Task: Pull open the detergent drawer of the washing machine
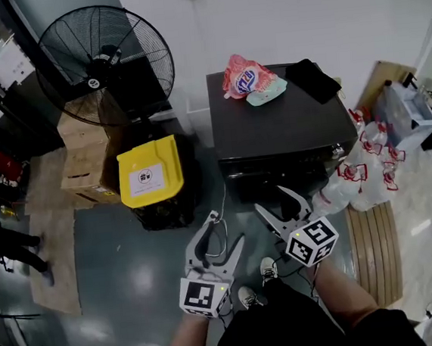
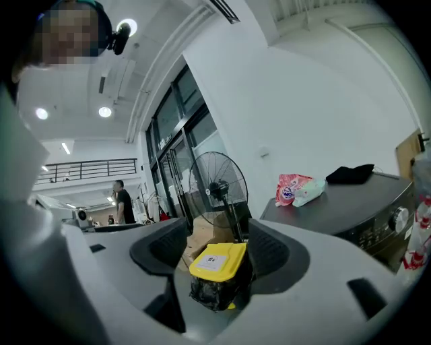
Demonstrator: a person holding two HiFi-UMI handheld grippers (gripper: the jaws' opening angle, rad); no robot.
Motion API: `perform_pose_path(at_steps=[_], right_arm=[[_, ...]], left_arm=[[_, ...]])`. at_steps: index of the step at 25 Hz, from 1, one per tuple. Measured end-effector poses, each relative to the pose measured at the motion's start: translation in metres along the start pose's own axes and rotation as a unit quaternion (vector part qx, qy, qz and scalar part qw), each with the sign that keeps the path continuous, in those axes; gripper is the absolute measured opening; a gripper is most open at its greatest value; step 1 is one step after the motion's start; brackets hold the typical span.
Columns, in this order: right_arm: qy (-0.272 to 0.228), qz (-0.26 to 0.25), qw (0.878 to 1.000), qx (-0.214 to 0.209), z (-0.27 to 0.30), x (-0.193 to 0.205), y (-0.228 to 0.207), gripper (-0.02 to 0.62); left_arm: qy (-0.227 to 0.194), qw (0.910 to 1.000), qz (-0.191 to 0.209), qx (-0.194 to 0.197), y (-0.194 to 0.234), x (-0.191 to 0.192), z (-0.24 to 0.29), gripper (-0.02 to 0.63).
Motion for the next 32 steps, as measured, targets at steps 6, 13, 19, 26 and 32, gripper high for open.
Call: perform_pose_path(at_steps=[6, 13, 19, 26, 32], right_arm=[[0.014, 0.071, 0.997, -0.012, 0.028, 0.016, -0.048, 0.316], [0.036, 0.158, 0.987, -0.025, 0.052, 0.047, -0.089, 0.334], [0.052, 0.269, 0.962, -0.017, 0.077, 0.081, -0.113, 0.379], [0.045, 0.401, 0.915, 0.008, 0.107, 0.117, -0.139, 0.437], [0.047, 0.445, 0.893, 0.043, 0.124, 0.146, -0.151, 0.445]], left_arm=[[0.002, 0.9997, 0.003, -0.024, 0.002, -0.006, 0.039, 0.273], [0.017, 0.9993, 0.009, -0.032, -0.005, -0.005, 0.075, 0.273], [0.015, 0.999, 0.008, -0.042, 0.002, -0.005, 0.089, 0.273], [0.028, 0.9994, 0.002, -0.019, 0.012, 0.002, 0.102, 0.274], [0.039, 0.9992, 0.002, 0.006, 0.026, 0.009, 0.109, 0.273]])
Point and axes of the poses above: the fingertips, and each gripper's own axes: z forward along the fingers, y to its left, x out of its underside, the point moved 3 cm from there along -z, backward along the fingers, and after that the axes turned 3 degrees about -z, right-handed, at the moved point
